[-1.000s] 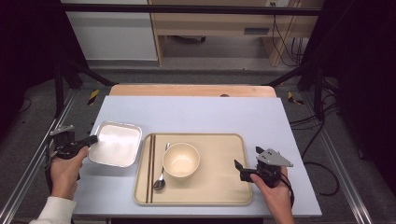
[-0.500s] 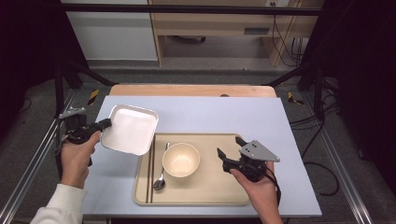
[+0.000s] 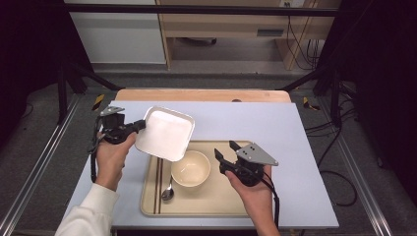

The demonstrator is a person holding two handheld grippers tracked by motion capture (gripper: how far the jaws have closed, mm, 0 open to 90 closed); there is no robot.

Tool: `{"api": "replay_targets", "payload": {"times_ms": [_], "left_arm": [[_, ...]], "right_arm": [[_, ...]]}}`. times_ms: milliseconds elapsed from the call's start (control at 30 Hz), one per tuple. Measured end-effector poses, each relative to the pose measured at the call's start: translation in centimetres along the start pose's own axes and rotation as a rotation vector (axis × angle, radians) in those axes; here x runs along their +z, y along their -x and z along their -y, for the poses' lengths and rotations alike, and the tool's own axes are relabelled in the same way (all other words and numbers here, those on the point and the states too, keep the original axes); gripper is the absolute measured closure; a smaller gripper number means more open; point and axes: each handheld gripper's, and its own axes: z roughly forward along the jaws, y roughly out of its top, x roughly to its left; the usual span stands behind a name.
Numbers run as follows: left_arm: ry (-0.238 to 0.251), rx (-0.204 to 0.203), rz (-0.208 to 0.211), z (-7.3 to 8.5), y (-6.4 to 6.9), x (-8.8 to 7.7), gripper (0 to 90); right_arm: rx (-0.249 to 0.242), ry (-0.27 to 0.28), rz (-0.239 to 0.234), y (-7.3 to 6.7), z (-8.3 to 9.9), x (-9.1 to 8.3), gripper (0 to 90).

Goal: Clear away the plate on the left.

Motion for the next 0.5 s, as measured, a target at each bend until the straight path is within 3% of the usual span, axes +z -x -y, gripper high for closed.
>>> {"api": "replay_targets", "payload": {"times_ms": [167,500], "left_arm": [[0.007,0.013,0.024,-0.1,2.1,1.3,89.1],[0.015,0.029,0.045,0.0,3.9,2.0,89.1]], "right_arm": [[0.012,-0.027,0.0,-0.6,0.0,1.0,45.0],[0.053,-0.031,0.002,-1.2,0.3,2.3,41.9]]}}
